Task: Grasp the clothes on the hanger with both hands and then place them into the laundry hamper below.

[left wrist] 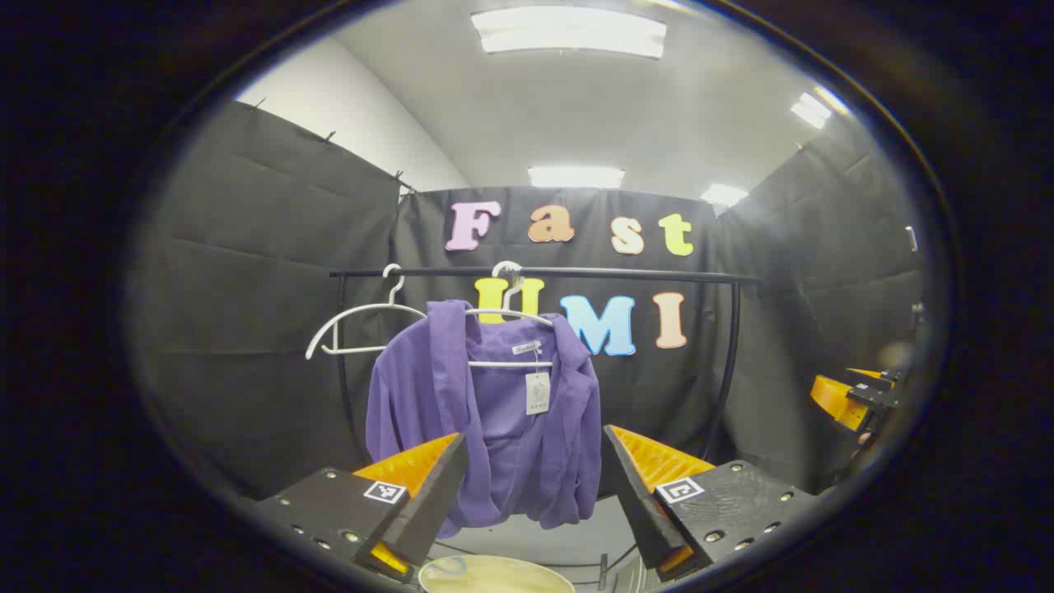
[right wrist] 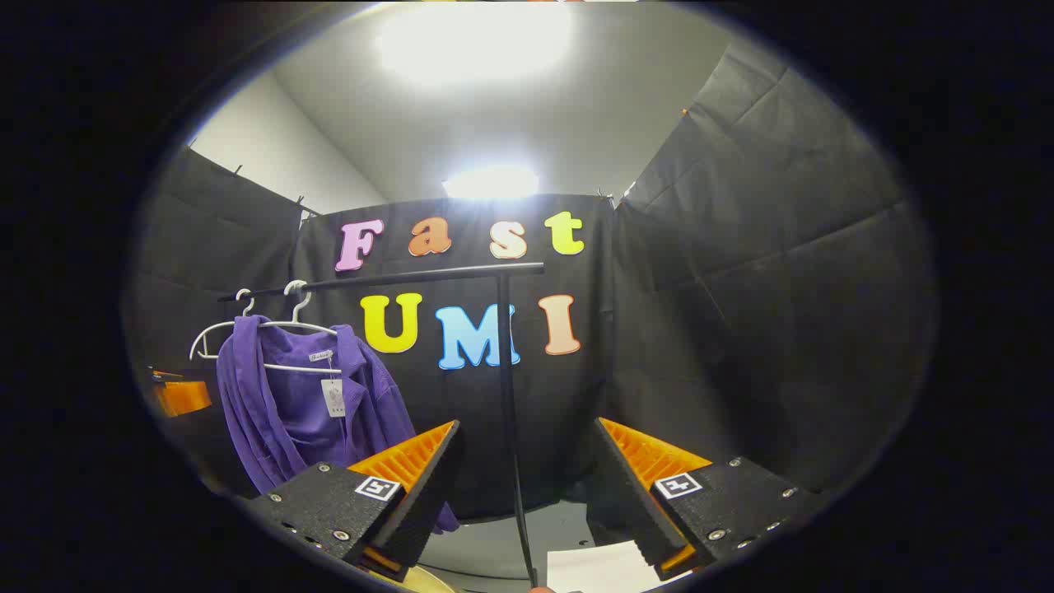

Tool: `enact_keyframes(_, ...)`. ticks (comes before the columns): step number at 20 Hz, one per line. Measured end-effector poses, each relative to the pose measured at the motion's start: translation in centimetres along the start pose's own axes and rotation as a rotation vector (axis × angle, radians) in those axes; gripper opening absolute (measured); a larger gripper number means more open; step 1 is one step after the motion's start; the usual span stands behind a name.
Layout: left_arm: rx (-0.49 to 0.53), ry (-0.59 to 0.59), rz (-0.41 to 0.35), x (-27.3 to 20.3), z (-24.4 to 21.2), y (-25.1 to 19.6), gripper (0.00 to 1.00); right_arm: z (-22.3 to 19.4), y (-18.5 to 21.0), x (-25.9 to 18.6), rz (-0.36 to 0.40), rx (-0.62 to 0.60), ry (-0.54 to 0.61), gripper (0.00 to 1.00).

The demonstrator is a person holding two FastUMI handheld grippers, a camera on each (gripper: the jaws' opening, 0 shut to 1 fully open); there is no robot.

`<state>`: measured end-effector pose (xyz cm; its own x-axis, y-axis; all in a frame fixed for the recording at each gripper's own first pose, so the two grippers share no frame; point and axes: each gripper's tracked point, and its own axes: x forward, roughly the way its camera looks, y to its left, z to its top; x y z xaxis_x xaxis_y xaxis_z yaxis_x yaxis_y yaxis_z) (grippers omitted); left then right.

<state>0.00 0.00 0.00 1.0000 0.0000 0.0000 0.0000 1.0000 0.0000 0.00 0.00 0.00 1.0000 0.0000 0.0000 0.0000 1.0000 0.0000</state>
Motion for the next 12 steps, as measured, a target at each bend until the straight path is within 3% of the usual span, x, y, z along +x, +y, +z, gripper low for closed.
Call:
enact_keyframes(5,0.011,-0.018,-0.019,0.2,-0.8,2.3,0.94,-0.2,1.9,-0.3,-0.03,-0.001,-0.001,0.96)
enact_keyframes(6,0.018,-0.018,-0.019,0.3,-0.9,2.7,0.98,0.0,2.1,-0.4,-0.035,0.003,-0.008,0.96)
enact_keyframes(8,0.027,-0.036,-0.025,0.8,-0.7,3.5,0.94,0.2,2.9,-0.2,-0.041,0.008,-0.02,0.96)
enact_keyframes(12,0.017,-0.039,-0.011,2.0,-1.4,5.2,0.97,-0.2,4.5,0.3,-0.031,0.001,-0.009,0.96)
